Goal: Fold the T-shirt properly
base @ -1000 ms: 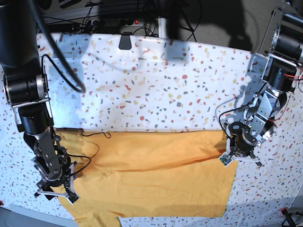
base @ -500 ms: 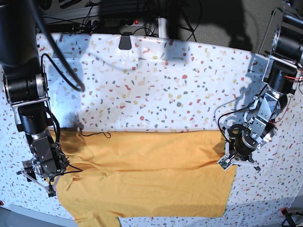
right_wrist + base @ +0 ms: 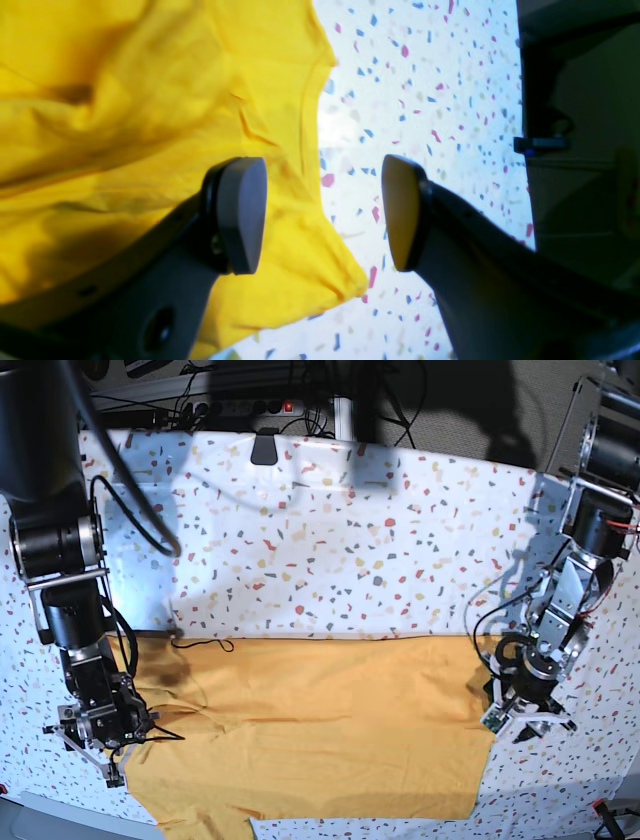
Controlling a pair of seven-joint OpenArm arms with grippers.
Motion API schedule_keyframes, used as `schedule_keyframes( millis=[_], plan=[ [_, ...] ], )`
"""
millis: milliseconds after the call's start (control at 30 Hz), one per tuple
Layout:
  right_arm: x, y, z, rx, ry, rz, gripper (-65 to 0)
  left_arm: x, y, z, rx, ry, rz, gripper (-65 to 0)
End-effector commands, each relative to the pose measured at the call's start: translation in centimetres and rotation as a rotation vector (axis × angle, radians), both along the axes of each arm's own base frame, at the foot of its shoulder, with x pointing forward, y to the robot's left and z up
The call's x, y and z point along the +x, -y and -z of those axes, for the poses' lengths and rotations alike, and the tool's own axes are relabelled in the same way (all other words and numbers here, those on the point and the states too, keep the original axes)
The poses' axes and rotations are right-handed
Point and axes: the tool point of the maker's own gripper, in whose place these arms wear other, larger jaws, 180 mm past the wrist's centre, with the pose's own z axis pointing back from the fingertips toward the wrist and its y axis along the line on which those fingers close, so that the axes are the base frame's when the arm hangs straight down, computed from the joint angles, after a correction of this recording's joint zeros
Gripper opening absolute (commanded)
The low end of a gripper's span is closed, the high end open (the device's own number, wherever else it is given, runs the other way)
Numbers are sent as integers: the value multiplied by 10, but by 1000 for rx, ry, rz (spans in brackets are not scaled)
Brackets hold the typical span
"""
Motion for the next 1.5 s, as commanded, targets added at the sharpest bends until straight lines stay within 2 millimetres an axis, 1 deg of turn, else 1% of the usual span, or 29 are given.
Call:
schedule_keyframes(
  millis=[0,67,133,233,300,367,433,467,533,600,667,767,867,933,1067,1133,1200,1300,1367,1467],
  plan=[
    [16,6,-33,-20,86,8,-288,13,-1,-27,-6,73,5,-347],
    [16,4,-33,-18,85,5,-288,13,0,-27,-15,71,4,-347],
    [17,-2,-29,-9,71,-18,-288,12,1,-26,-78,63,-14,-347],
    [18,-24,-10,84,26,-114,-288,11,-2,-24,-300,33,-90,-347],
    [18,-43,5,162,37,-193,-288,10,-4,-19,-485,-10,-165,-347],
    [14,-58,24,207,46,-268,-288,10,-3,-16,-628,-49,-210,-347],
    [5,-66,43,226,49,-312,-288,9,8,-14,-710,-88,-190,-347],
    [-1,-67,52,228,48,-323,-288,8,18,-15,-765,-112,-157,-347],
    [-10,-66,64,233,52,-330,-288,8,38,-22,-878,-130,-100,-347],
    [-12,-63,65,254,74,-314,-288,10,51,-30,-975,-121,-83,-347],
    [-10,-59,61,295,97,-297,-288,13,62,-36,-1038,-109,-79,-347],
    [-10,-58,57,385,119,-296,-288,13,78,-34,-1054,-122,-74,-347],
    [-20,-58,65,468,108,-296,-288,10,86,-17,-1027,-163,-86,-347],
    [-29,-55,74,496,105,-277,-288,6,84,1,-1024,-201,-119,-347],
    [-44,-47,90,514,118,-245,-288,-3,72,35,-1020,-254,-188,-347],
    [-49,-45,94,521,138,-239,-288,-8,68,45,-1019,-267,-207,-347],
    [-56,-44,102,524,127,-234,-288,-13,66,51,-1019,-268,-214,-347],
    [-75,-44,123,535,32,-201,-288,-24,66,65,-1016,-295,-228,-347],
    [-86,-43,133,538,-13,-186,-289,-32,66,75,-1013,-315,-240,-348],
    [-94,-45,139,543,-24,-191,-289,-44,67,90,-998,-367,-258,-360]
  ],
)
